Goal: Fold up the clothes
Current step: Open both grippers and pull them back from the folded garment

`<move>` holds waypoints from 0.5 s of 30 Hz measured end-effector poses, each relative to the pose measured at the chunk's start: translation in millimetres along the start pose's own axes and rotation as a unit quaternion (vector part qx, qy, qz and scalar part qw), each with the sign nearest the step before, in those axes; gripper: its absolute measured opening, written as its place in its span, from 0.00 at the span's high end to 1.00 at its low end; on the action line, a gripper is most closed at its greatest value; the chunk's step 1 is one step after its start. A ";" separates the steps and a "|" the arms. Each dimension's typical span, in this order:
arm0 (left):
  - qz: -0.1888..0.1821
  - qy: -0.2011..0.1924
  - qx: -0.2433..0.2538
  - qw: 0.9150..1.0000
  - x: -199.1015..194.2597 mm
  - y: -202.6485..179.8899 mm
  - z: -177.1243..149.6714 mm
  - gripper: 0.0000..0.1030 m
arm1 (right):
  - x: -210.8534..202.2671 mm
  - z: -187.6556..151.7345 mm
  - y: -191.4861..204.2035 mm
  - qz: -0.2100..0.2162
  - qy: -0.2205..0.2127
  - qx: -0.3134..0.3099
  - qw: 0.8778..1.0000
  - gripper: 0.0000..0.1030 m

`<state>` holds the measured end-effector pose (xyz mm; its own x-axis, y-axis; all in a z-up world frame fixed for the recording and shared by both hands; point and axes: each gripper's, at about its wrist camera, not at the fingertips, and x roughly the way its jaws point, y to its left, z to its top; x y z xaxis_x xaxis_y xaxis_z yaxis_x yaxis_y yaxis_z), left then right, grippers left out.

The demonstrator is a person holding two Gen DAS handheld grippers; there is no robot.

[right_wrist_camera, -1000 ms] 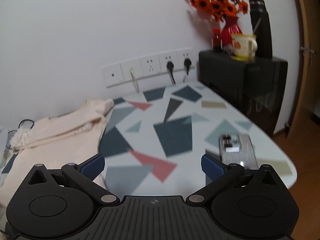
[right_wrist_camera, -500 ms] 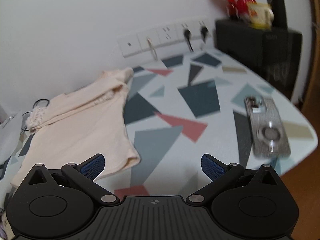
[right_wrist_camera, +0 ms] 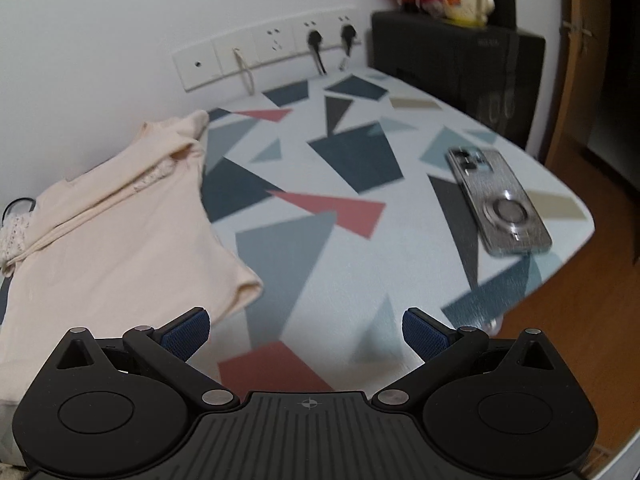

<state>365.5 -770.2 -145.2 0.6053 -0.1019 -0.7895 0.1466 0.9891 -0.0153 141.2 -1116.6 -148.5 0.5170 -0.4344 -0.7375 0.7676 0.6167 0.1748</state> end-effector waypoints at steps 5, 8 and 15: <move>-0.015 0.003 -0.008 1.000 11.1 -1.8 9.7 0.01 | 2.2 0.4 10.6 -0.011 -0.007 -0.030 0.999 0.01; -0.019 0.006 -0.007 1.000 17.4 -4.8 16.1 0.01 | 4.5 0.9 7.0 -0.027 -0.008 -0.021 0.999 0.01; -0.029 -0.003 0.018 0.999 28.0 -11.4 44.1 0.01 | 21.9 5.5 4.2 -0.024 0.009 0.027 0.999 0.01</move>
<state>415.3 -789.0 -140.1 0.5991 -0.1592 -0.7846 0.2092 0.9771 -0.0385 157.8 -1127.2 -160.4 0.4731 -0.4501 -0.7573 0.8109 0.5585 0.1747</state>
